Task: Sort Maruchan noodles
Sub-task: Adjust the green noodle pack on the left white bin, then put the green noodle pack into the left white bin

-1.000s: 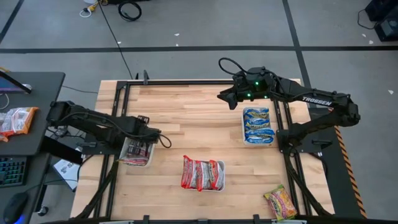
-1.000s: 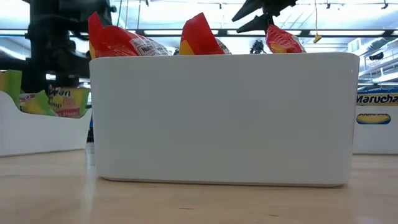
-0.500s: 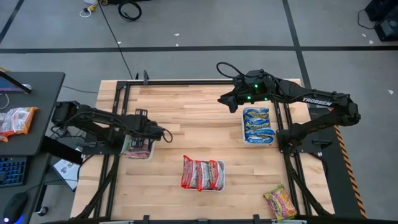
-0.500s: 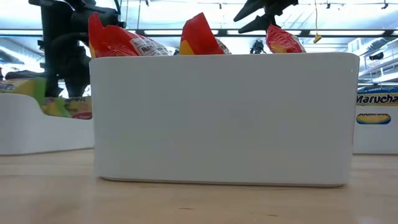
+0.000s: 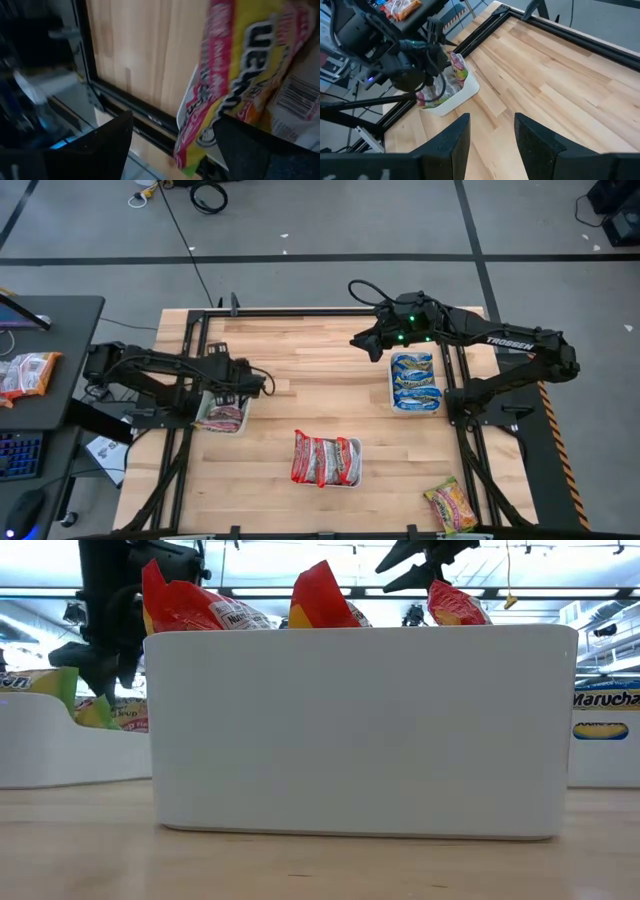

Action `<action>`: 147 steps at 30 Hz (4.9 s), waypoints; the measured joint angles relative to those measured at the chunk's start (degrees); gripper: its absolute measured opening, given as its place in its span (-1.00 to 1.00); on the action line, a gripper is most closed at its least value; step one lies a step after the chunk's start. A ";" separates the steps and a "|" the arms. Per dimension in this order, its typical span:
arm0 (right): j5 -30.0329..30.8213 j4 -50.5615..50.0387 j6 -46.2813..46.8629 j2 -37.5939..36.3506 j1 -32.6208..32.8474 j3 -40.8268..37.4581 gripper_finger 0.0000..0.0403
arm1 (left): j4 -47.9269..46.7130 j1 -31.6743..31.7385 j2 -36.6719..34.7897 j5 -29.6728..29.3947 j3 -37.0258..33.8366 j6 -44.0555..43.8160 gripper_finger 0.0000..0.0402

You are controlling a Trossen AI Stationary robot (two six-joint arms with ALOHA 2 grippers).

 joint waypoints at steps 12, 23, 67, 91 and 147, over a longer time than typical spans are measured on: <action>-1.11 -0.04 -2.49 0.00 0.01 0.02 -0.21 | -5.04 -2.46 -4.16 27.27 11.31 -0.47 0.39; -1.44 -3.31 -3.99 0.00 1.93 0.02 -0.21 | 5.15 -8.32 -7.89 32.70 -1.11 0.81 0.39; -1.59 -8.85 -1.85 0.00 4.13 0.02 -0.21 | 8.23 10.48 1.46 63.19 3.82 17.53 -0.98; 9.93 -11.37 -3.09 0.00 12.12 0.02 -0.21 | 16.48 9.92 1.46 61.30 -6.52 20.29 -0.73; -5.99 -26.64 17.36 16.69 56.25 0.09 -0.32 | 7.85 -10.80 1.40 50.06 14.02 -16.00 -0.12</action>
